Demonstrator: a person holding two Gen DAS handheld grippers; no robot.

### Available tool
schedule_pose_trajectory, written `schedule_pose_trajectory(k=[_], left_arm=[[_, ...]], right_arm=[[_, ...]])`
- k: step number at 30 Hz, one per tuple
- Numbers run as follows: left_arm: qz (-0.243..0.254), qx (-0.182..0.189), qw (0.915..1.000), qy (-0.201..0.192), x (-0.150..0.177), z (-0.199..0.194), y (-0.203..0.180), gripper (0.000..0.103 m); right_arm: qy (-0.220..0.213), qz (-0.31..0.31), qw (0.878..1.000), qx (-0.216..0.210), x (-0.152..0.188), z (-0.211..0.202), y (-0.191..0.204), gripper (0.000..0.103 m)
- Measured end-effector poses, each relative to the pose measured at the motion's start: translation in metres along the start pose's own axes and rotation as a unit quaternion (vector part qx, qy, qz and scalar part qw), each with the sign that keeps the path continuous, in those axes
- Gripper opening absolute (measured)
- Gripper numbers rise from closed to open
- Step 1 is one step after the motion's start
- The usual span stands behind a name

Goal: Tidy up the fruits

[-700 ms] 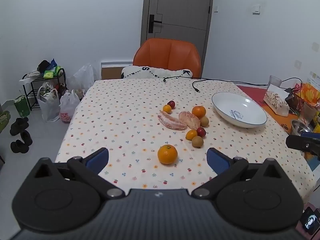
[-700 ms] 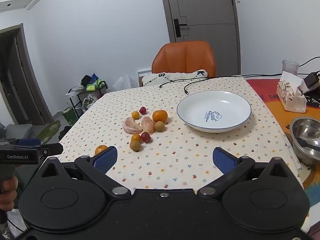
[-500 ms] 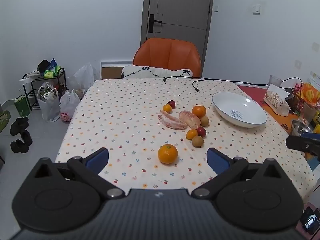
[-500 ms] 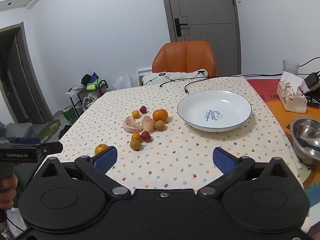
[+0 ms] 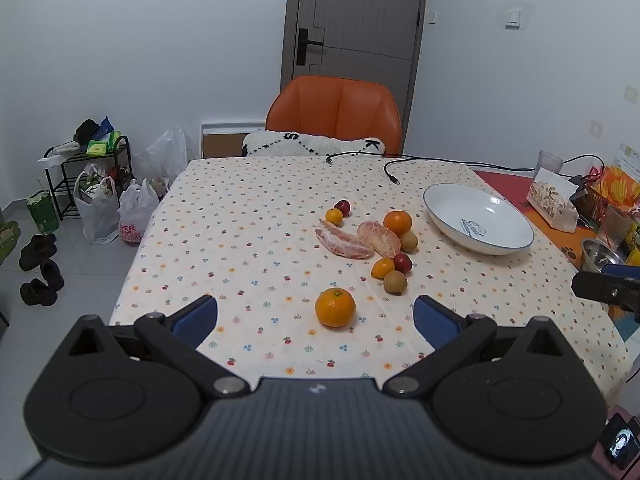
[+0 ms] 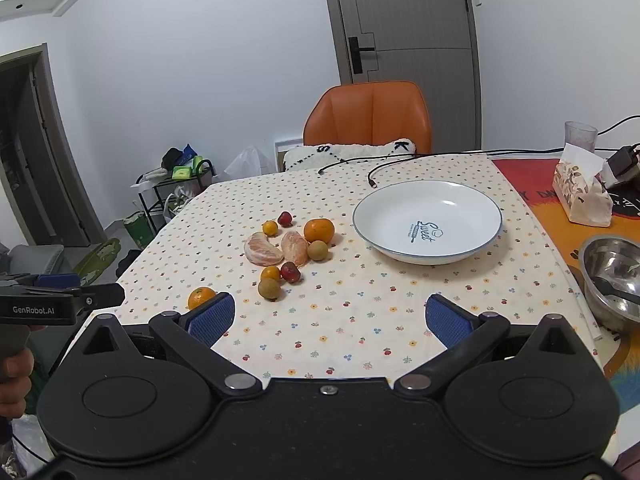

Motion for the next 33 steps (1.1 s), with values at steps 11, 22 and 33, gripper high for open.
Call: schedule_pose_trajectory(k=[11,22,33], left_arm=[[0.003,0.000,1.0000,0.003,0.0025,0.0034,-0.0048,0.103],[0.003,0.000,1.0000,0.003,0.0026,0.0036,-0.0048,0.103],[0.003,0.001,1.0000,0.003,0.0024,0.0037,-0.0048,0.103]], right_arm=[[0.000,0.001,1.000,-0.001,0.0007,-0.0001,-0.0016,0.103],[0.002,0.002,1.000,-0.002,0.0006,0.0004,-0.0018,0.103],[0.002,0.002,1.000,-0.001,0.0019,0.0002,-0.0024,0.103]])
Point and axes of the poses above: each gripper's, at about its wrist camera, not at the fingertips, and z roughly the way its jaws point, y to its left, x to its underside, the point moved 2 cm from there along z, roughly the way its jaws point, and after that the axes turned 3 degrees about y, right-handed, at the moved point
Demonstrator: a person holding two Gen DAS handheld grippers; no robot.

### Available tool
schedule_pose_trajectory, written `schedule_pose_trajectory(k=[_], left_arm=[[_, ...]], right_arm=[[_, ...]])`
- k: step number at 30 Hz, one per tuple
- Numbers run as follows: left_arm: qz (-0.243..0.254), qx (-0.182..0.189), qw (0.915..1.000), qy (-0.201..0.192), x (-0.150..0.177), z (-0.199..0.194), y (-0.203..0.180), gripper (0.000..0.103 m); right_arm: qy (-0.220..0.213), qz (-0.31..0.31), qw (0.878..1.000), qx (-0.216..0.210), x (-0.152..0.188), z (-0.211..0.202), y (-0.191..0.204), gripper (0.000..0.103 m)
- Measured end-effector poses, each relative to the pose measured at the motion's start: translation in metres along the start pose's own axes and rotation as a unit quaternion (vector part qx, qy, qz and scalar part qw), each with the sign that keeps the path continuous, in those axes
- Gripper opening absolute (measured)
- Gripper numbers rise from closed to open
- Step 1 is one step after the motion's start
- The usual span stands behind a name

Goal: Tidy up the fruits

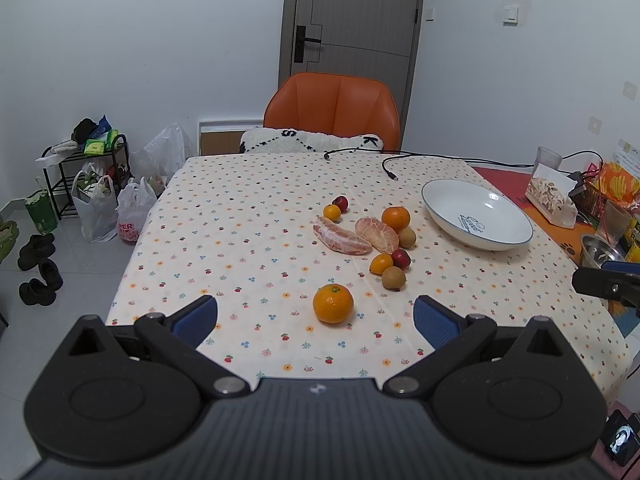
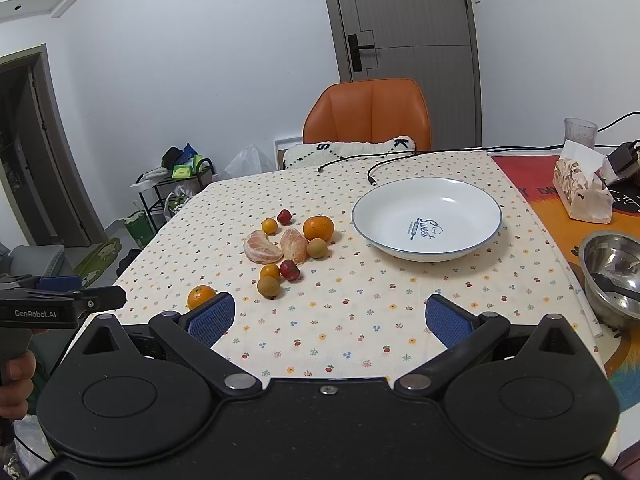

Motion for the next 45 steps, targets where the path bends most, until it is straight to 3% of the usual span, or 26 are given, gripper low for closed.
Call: schedule_pose_trajectory(k=[45], left_arm=[[-0.004,-0.002,0.9999,0.009,-0.002,0.011,0.005,0.103]], right_arm=[[0.008,0.001,1.000,-0.008,-0.001,0.009,-0.001,0.103]])
Point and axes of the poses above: each gripper's, at about its wrist camera, not at the fingertips, and z roughly the way its jaws point, y to its left, x to its underside, the point moved 2 cm from there along z, roughly the way its jaws point, and after that the axes turned 3 degrees about y, right-handed, at the moved point
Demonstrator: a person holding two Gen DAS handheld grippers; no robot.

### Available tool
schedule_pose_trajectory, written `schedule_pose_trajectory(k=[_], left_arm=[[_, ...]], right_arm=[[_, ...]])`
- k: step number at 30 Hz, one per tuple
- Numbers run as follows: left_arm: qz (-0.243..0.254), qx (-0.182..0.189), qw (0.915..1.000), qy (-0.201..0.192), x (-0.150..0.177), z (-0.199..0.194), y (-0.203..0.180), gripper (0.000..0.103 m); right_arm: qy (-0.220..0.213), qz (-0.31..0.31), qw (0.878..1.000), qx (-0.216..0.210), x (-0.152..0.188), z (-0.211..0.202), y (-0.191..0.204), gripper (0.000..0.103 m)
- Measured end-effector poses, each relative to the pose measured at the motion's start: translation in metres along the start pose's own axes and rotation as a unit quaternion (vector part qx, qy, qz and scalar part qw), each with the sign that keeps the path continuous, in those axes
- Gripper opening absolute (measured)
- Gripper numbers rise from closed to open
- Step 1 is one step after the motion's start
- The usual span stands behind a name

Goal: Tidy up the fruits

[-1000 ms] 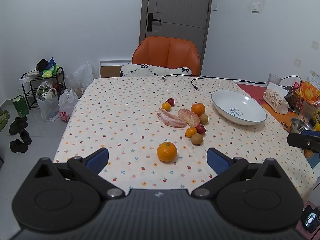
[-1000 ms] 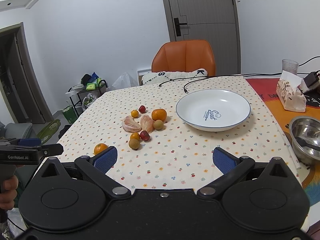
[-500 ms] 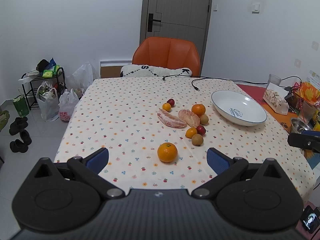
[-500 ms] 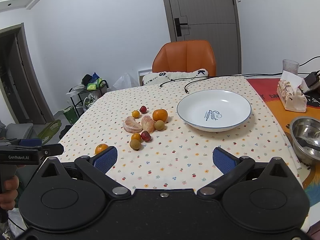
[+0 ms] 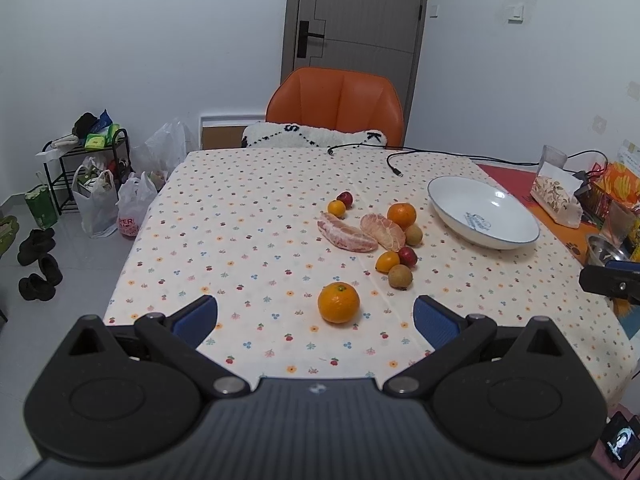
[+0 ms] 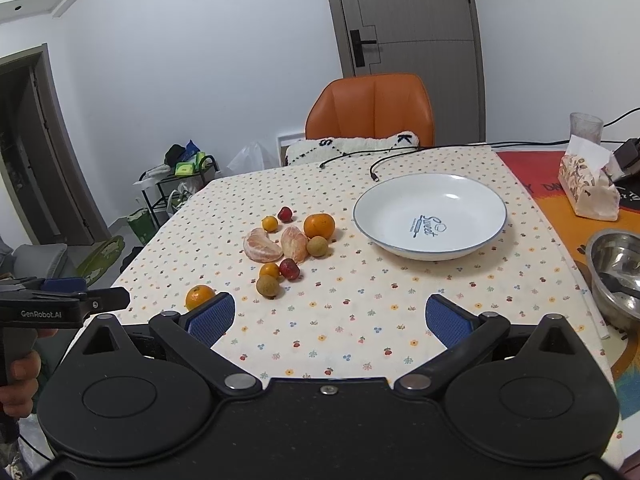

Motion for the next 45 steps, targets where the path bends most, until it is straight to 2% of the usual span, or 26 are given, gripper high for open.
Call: schedule_pose_trajectory(k=[9,21,31,39,45], left_arm=[[-0.001,-0.001,1.0000,-0.007,-0.005,0.016,0.003,0.103],[-0.003,0.019,0.9998,-0.009,-0.002,0.043,0.004,0.100],[-0.014,0.033,0.9993,0.006,0.003,0.068,0.007,0.082],[-0.020,0.043,0.9987,0.021,0.006,0.087,0.007,0.068],[-0.020,0.051,0.9981,0.030,0.007,0.100,0.004,0.061]], right_arm=[[0.012,-0.004,1.000,-0.025,-0.002,0.021,-0.003,0.103],[0.023,0.004,0.998,-0.051,-0.005,0.050,-0.006,0.103],[0.030,0.015,0.997,-0.068,-0.003,0.073,-0.008,0.101],[0.036,0.008,0.996,-0.081,-0.001,0.092,-0.003,0.092],[0.045,0.012,0.995,-0.092,0.000,0.107,-0.003,0.079]])
Point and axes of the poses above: each gripper's, at about its wrist camera, not at the fingertips, and z roughly the way its jaws point, y to its left, x to its underside, the point moved 2 cm from there along z, roughly the way its jaws point, and after that the axes turned 3 degrees about y, right-handed, at the moved point
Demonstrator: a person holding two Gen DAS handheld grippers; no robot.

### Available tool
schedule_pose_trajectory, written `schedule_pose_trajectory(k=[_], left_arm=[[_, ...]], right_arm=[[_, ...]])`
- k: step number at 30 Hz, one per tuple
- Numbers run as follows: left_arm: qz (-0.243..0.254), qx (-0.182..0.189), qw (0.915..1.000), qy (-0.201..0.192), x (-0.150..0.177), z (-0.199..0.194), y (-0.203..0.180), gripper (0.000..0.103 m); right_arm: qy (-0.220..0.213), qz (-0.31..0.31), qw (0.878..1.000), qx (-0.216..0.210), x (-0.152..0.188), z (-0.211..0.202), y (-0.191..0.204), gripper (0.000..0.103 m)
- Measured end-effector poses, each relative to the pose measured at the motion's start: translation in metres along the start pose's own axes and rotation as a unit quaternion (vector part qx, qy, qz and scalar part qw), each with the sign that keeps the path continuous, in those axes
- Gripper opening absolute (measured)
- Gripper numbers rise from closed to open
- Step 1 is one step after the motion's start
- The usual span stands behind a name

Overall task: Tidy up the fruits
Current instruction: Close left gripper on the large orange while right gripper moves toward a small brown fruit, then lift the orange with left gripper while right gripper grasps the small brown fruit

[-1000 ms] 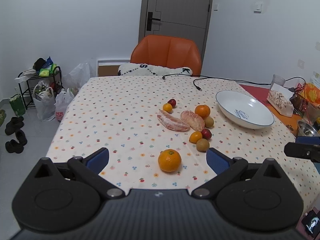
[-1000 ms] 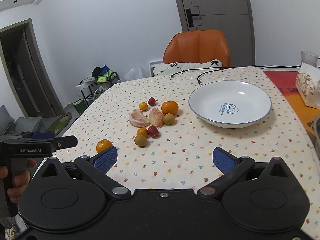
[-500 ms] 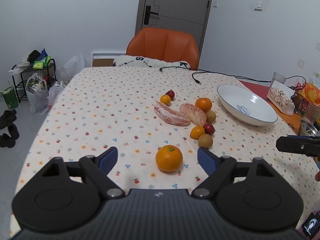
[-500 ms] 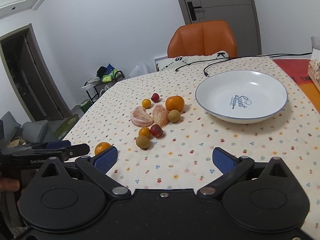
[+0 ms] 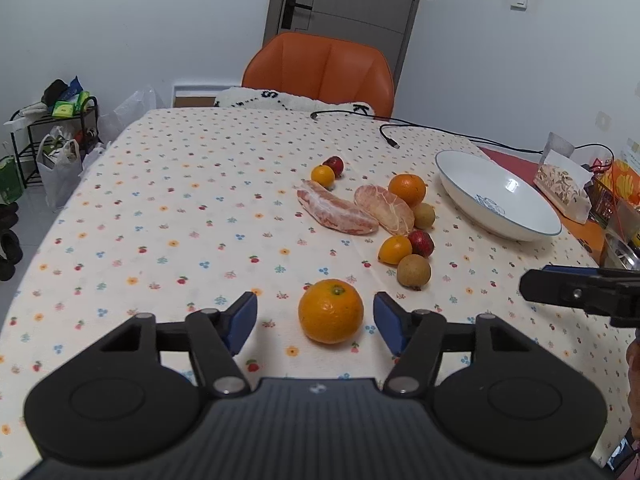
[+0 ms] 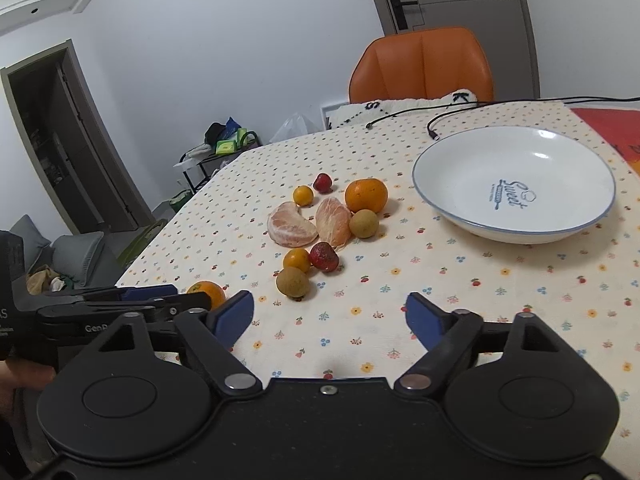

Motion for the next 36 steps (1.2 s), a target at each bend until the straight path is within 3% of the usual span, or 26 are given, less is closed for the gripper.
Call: schedule_pose_trajectory(k=[6,10,14,25,27,31,36], left_arm=[[0.000,0.005,0.9999,0.011,0.000,0.015,-0.003,0.052],[-0.004,0.015,0.9998,0.010,0.001,0.019,-0.002,0.037],[-0.015,0.011,0.9998,0.008,-0.001,0.019,0.002,0.037],[-0.034,-0.005,0.9994,0.003,-0.004,0.018,0.018,0.037],[-0.035,-0.006,0.9994,0.002,-0.004,0.018,0.019,0.037],[-0.038,-0.008,0.9993,0.001,-0.005,0.017,0.020,0.037],[-0.039,-0.009,0.9992,-0.003,-0.007,0.015,0.020,0.037]], right_arm=[[0.005,-0.006,1.000,-0.014,-0.003,0.014,0.004,0.077],[0.015,-0.007,1.000,-0.023,-0.003,0.026,0.006,0.069],[0.024,-0.004,0.999,-0.031,-0.004,0.039,0.006,0.061],[0.036,-0.005,0.998,-0.046,-0.008,0.064,0.016,0.053],[0.035,-0.007,0.998,-0.047,-0.010,0.069,0.017,0.049],[0.034,-0.015,0.998,-0.041,-0.012,0.075,0.020,0.027],[0.031,0.004,0.998,-0.047,-0.011,0.069,0.011,0.025]])
Point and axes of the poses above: each gripper's, at about its wrist camera, not at the fingertips, and z roughly the way its jaws point, y to its left, x to its underside, the point moved 2 cm from there along z, roughly the way its jaws point, and after that the axes turned 3 degrees about y, right-handed, at the moved point
